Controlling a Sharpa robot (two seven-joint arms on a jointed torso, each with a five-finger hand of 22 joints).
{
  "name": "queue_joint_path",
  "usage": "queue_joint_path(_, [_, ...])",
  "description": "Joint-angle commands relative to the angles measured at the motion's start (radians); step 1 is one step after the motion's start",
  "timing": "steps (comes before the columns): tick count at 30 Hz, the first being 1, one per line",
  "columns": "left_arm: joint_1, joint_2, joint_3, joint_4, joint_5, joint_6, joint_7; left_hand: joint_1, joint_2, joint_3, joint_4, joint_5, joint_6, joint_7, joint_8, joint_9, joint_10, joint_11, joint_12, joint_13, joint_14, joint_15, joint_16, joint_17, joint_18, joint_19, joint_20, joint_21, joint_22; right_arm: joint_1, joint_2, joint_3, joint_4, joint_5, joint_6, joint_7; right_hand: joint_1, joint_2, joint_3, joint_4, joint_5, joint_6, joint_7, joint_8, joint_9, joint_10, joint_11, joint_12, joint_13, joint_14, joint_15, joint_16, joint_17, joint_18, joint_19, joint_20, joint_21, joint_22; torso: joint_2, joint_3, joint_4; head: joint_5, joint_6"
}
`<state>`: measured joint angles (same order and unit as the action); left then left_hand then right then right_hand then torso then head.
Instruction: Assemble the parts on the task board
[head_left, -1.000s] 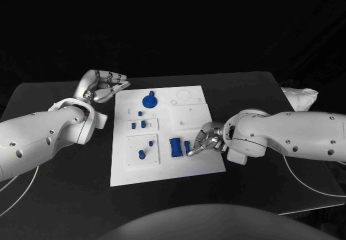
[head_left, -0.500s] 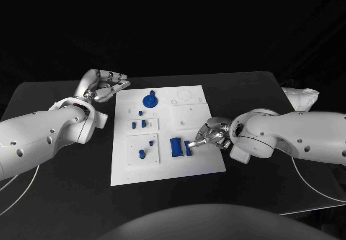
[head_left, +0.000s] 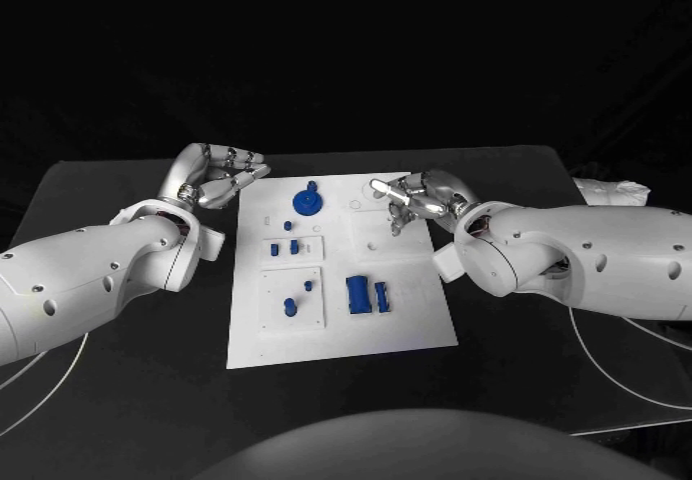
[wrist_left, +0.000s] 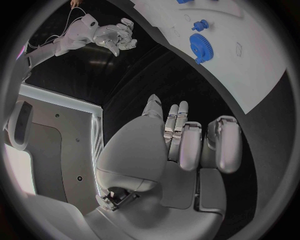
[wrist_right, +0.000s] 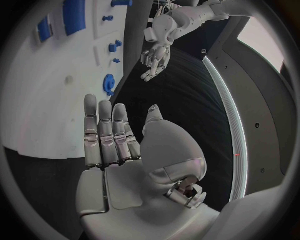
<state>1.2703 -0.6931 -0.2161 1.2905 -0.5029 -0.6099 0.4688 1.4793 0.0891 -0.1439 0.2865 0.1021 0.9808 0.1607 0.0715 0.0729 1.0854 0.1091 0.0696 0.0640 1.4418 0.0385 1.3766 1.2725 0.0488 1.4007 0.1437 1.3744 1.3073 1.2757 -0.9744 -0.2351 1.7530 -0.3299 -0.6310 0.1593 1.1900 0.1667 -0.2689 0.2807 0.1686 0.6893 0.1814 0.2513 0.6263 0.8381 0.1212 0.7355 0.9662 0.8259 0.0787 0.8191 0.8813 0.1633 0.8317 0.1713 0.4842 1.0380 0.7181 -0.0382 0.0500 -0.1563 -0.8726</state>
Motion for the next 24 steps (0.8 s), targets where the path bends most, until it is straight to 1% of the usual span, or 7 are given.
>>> queue_joint_path(1, [-0.012,-0.009,0.000,0.030,0.059,-0.069,0.067,-0.028,0.016,-0.034,-0.001,0.006,-0.009,0.007,-0.004,-0.003,-0.030,0.008,-0.003,-0.001,-0.222,0.008,-0.344,-0.343,0.091,-0.303,0.006,-0.406,0.010,-0.004,0.033,0.000,-0.036,0.078,-0.022,0.224,-0.066,0.019,-0.034,0.000,-0.007,-0.090,0.022,-0.047,-0.059,-0.139,0.072,-0.213,-0.177,-0.173,0.080,-0.232,-0.167,-0.037,-0.160,0.043,-0.196,-0.125,0.001,0.0020,-0.0015,0.013,0.000])
queue_joint_path(7, [-0.035,-0.024,0.001,0.080,0.155,-0.069,0.128,-0.133,0.031,-0.114,0.001,0.005,-0.126,0.066,-0.001,-0.004,-0.155,0.078,0.002,0.001,-0.681,0.114,-0.917,-0.764,0.102,-0.747,0.096,-1.091,-0.401,-0.020,0.090,0.002,-0.088,0.085,0.048,0.311,-0.166,0.030,-0.091,0.009,-0.106,-0.420,-0.039,-0.162,-0.297,-0.402,0.109,-0.466,-0.492,-0.452,0.114,-0.528,-0.467,-0.063,-0.531,0.106,-0.436,-0.544,0.000,0.0003,-0.0004,0.029,0.000])
queue_joint_path(13, [-0.045,-0.028,0.001,0.108,0.237,-0.052,0.180,-0.213,-0.029,-0.075,0.007,0.005,-0.264,0.089,-0.011,-0.010,-0.232,0.104,0.000,0.000,-0.848,0.153,-0.996,-0.918,0.101,-0.848,0.147,-1.287,-0.582,-0.030,0.119,0.004,-0.108,0.087,0.085,0.336,-0.207,0.019,-0.080,0.011,-0.116,-0.555,-0.091,-0.187,-0.397,-0.565,0.103,-0.517,-0.593,-0.649,0.111,-0.643,-0.630,-0.067,-0.736,0.104,-0.461,-0.824,-0.001,-0.0015,-0.0015,0.032,0.000])
queue_joint_path(14, [-0.043,-0.028,0.000,0.099,0.145,-0.050,0.098,-0.586,-0.089,-0.016,-0.081,-0.031,-0.474,-0.025,-0.072,-0.073,-0.484,0.041,-0.070,-0.064,-1.019,0.095,-1.109,-1.016,0.058,-1.017,0.057,-1.374,-0.790,-0.028,0.113,0.003,-0.103,0.073,0.026,0.261,-0.495,-0.039,0.021,-0.077,-0.169,-0.590,-0.181,-0.251,-0.463,-0.641,0.035,-0.582,-0.701,-0.697,0.054,-0.694,-0.701,-0.089,-0.758,0.021,-0.484,-0.879,0.000,-0.0005,-0.0005,0.031,0.000])
queue_joint_path(15, [-0.044,-0.028,0.001,0.100,0.147,-0.051,0.098,-0.607,-0.089,-0.007,-0.085,-0.031,-0.486,-0.026,-0.072,-0.073,-0.499,0.038,-0.070,-0.064,-1.032,0.093,-1.114,-1.028,0.058,-1.020,0.054,-1.374,-0.807,-0.030,0.114,0.005,-0.104,0.075,0.025,0.261,-0.611,-0.052,0.066,-0.113,-0.169,-0.609,-0.181,-0.251,-0.494,-0.677,0.005,-0.611,-0.751,-0.721,0.030,-0.718,-0.735,-0.163,-0.832,-0.014,-0.484,-0.907,0.000,-0.0003,-0.0007,0.031,0.001])
queue_joint_path(19, [-0.058,-0.033,0.018,0.114,0.175,-0.059,0.094,-0.725,-0.089,0.017,-0.110,-0.102,-0.552,-0.035,-0.072,-0.073,-0.576,0.019,-0.070,-0.064,-1.089,0.076,-1.148,-1.064,0.048,-1.069,0.030,-1.374,-0.876,-0.051,0.123,0.030,-0.113,0.103,0.007,0.272,-0.902,-0.167,0.166,-0.196,-0.169,-0.689,-0.181,-0.251,-0.626,-0.755,-0.121,-0.735,-0.857,-0.826,-0.079,-0.819,-0.807,-0.163,-0.832,-0.091,-0.484,-1.038,-0.009,0.0017,-0.0032,0.038,0.015])
queue_joint_path(24, [-0.098,-0.046,0.067,0.155,0.256,-0.084,0.084,-0.864,-0.089,0.042,-0.141,-0.102,-0.632,-0.052,-0.072,-0.073,-0.670,-0.005,-0.070,-0.064,-1.154,0.054,-1.190,-1.102,0.033,-1.130,-0.003,-1.374,-0.956,-0.114,0.148,0.104,-0.138,0.184,-0.045,0.304,-1.074,-0.167,0.269,-0.281,-0.169,-0.689,-0.181,-0.251,-0.626,-0.838,-0.121,-0.735,-0.966,-0.826,-0.079,-0.819,-0.881,-0.163,-0.832,-0.171,-0.484,-1.038,-0.035,0.0074,-0.0106,0.057,0.056])
